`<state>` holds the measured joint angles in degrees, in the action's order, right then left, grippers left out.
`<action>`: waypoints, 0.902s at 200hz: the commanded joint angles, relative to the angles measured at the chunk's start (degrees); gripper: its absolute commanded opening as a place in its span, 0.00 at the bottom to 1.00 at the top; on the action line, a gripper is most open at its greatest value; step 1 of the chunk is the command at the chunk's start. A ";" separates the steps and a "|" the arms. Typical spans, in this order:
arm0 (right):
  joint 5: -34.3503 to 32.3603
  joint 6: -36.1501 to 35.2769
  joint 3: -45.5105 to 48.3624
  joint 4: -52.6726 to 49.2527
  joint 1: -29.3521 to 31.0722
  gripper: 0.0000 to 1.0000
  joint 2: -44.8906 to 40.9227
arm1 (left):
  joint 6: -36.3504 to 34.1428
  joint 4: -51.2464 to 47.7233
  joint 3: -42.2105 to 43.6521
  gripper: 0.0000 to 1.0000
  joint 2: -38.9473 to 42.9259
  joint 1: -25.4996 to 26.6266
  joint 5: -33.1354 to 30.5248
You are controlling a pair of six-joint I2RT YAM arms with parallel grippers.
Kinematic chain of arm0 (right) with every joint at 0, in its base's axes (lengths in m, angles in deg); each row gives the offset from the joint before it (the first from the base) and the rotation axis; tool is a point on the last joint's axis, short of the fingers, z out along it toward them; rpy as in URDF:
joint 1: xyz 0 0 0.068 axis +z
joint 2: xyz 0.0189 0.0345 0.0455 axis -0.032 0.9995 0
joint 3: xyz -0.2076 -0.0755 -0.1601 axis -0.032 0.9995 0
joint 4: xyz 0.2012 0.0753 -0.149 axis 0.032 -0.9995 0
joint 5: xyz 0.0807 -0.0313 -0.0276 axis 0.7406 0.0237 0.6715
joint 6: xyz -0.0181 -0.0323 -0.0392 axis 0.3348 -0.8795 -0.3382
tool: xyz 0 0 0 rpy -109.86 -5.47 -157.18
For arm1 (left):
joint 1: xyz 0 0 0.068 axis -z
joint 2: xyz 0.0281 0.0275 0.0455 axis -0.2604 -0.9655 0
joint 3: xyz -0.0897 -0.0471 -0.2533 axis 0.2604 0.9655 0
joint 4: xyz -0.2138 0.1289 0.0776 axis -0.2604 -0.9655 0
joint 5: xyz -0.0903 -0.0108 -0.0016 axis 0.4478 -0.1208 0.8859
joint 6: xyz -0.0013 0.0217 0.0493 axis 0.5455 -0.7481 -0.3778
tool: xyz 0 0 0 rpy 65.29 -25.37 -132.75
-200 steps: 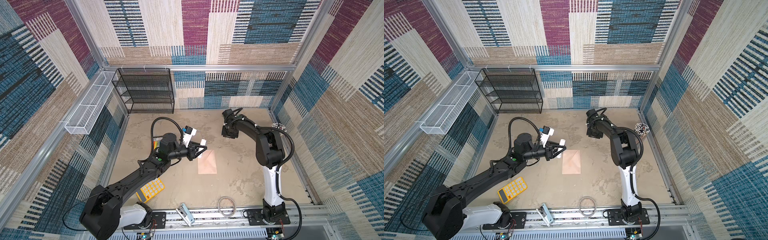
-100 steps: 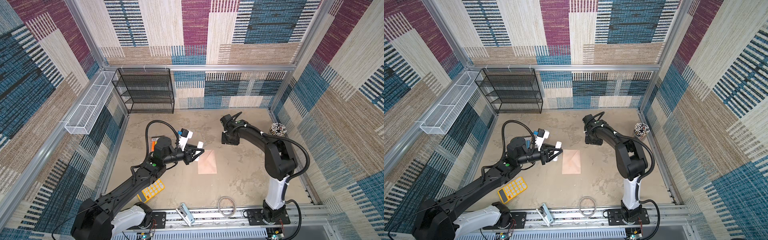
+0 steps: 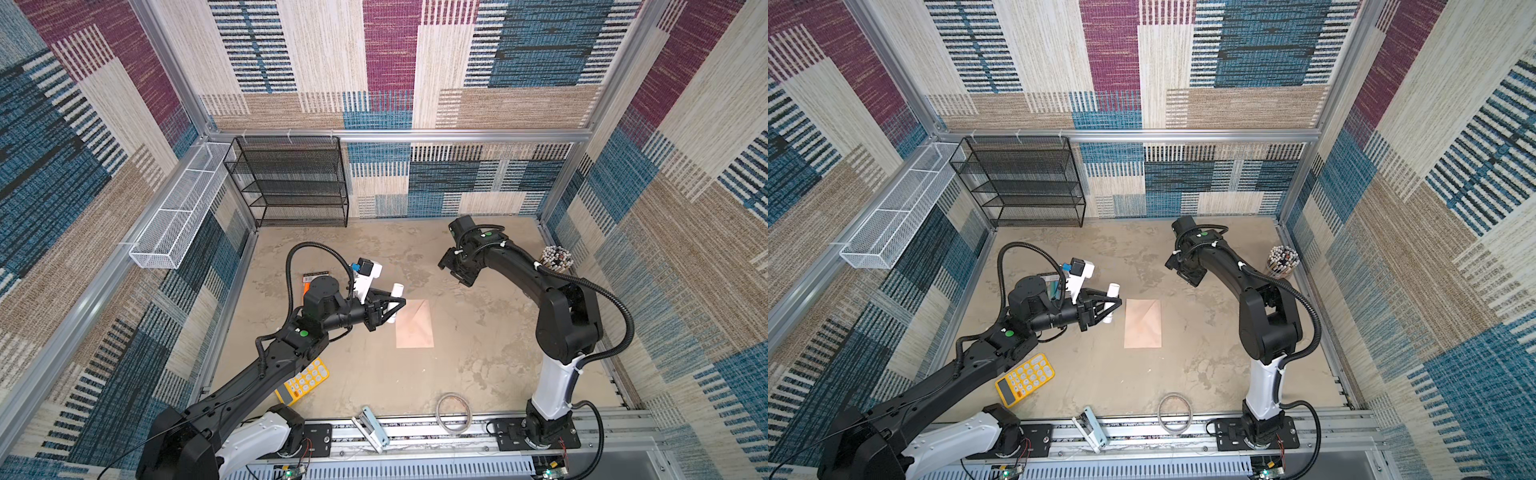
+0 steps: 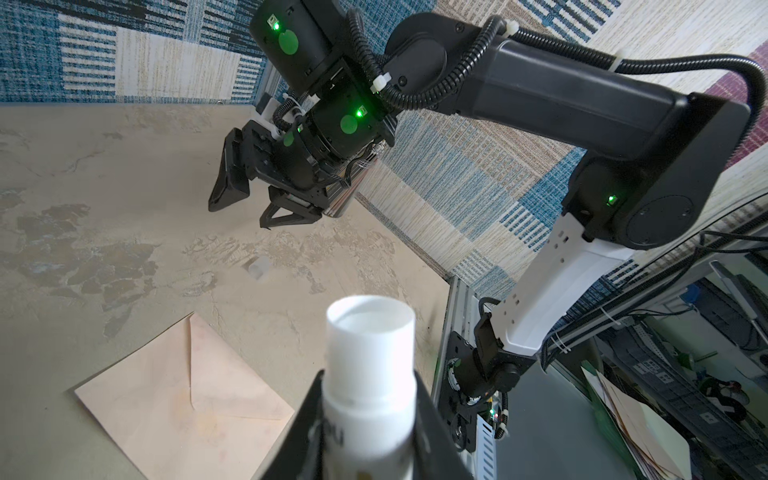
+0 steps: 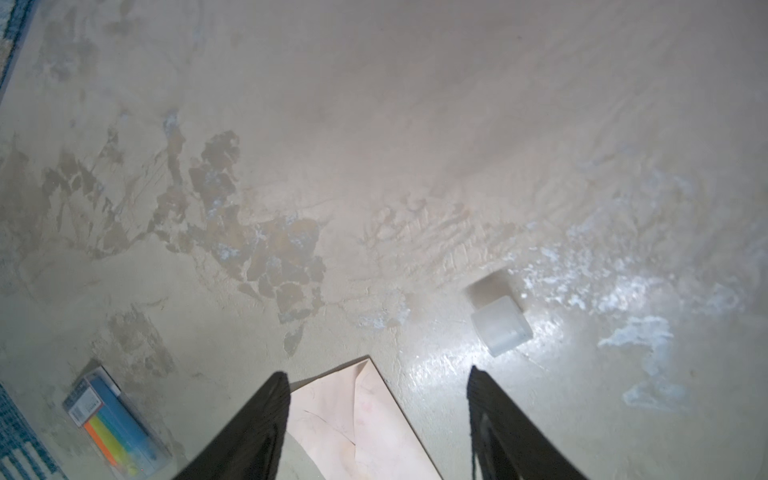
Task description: Place the letter into the envelope and seal it
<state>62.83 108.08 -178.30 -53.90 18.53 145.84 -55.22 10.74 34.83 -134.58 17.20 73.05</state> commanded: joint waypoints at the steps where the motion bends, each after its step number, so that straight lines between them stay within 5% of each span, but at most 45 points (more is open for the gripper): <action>1: 0.25 10.95 0.32 -4.38 -0.72 0.76 -1.37 | -1.31 -0.53 0.28 0.00 0.72 -0.08 -0.76; 49: 2.78 19.88 9.55 -3.09 -2.97 0.78 -5.23 | -1.86 0.00 0.55 0.00 -0.12 -0.04 -0.78; 180: 10.13 29.83 22.56 8.76 -5.33 0.69 -6.40 | -2.75 0.25 0.35 0.00 -1.57 -0.04 -0.40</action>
<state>71.90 135.55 -156.53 -47.96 13.41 139.47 -56.29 10.26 35.47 -135.92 17.20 71.89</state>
